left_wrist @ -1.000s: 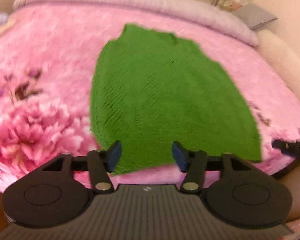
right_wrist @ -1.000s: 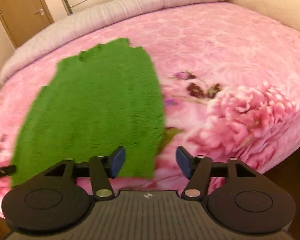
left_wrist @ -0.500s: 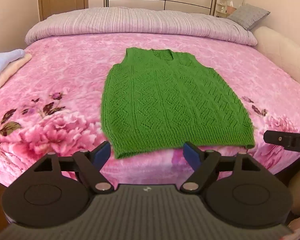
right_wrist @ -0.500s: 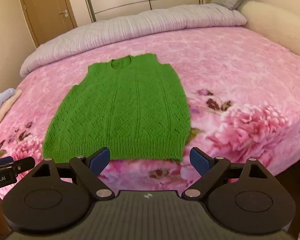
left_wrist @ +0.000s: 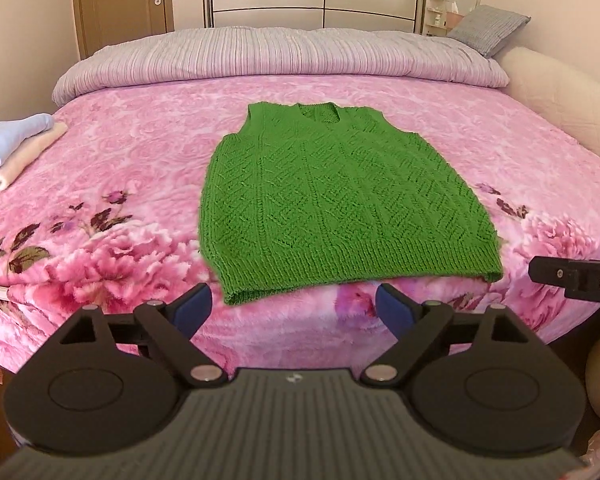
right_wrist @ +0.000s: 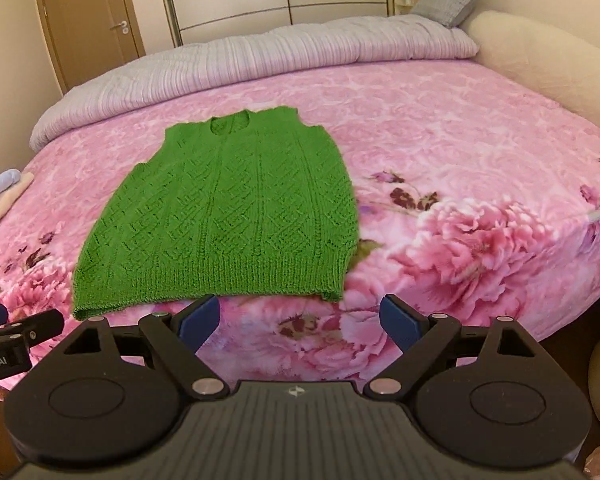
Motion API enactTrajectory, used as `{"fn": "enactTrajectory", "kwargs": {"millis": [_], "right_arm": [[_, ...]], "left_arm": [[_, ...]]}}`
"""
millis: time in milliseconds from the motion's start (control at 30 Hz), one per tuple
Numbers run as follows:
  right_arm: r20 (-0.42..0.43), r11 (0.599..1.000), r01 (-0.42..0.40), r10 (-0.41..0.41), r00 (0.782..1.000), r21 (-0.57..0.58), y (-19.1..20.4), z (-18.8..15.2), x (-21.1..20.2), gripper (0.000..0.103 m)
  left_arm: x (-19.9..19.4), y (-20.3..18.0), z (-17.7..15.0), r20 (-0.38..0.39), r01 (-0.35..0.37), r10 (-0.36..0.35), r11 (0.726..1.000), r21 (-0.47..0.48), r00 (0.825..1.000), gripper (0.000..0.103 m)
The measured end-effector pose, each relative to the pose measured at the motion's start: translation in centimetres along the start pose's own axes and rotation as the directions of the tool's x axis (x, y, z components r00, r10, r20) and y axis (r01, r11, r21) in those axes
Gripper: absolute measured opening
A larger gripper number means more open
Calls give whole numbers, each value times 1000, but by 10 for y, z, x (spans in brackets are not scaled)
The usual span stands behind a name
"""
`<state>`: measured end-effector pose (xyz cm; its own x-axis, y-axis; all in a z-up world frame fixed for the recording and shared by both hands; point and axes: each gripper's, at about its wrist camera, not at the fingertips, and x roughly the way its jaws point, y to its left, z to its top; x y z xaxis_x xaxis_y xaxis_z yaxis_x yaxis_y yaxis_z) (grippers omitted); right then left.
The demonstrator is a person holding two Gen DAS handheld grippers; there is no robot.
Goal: Fold clothes
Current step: 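Raise both grippers away from the flat green vest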
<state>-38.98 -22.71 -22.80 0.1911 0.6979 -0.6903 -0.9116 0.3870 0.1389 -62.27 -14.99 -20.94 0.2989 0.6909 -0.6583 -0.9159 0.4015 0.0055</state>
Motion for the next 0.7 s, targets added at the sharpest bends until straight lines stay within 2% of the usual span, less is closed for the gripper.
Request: {"fn": "enactTrajectory", "kwargs": {"millis": [267, 467, 533, 633, 700], "right_arm": [[8, 1000, -16, 16, 1000, 6, -1, -2, -2, 89], [-43, 1000, -16, 17, 999, 22, -7, 0, 23, 89], [-69, 1000, -10, 11, 998, 21, -10, 2, 36, 89], [-110, 1000, -9, 11, 994, 25, -13, 9, 56, 89], [-123, 1000, -15, 18, 992, 25, -15, 17, 67, 89]], "left_arm": [[-1, 4, -2, 9, 32, -32, 999, -5, 999, 89], [24, 22, 3, -25, 115, -115, 993, -7, 993, 89], [39, 29, 8, -40, 133, -132, 991, 14, 990, 85], [64, 42, 19, -69, 164, -162, 986, 22, 984, 74], [82, 52, 30, -93, 191, -189, 982, 10, 978, 58]]}}
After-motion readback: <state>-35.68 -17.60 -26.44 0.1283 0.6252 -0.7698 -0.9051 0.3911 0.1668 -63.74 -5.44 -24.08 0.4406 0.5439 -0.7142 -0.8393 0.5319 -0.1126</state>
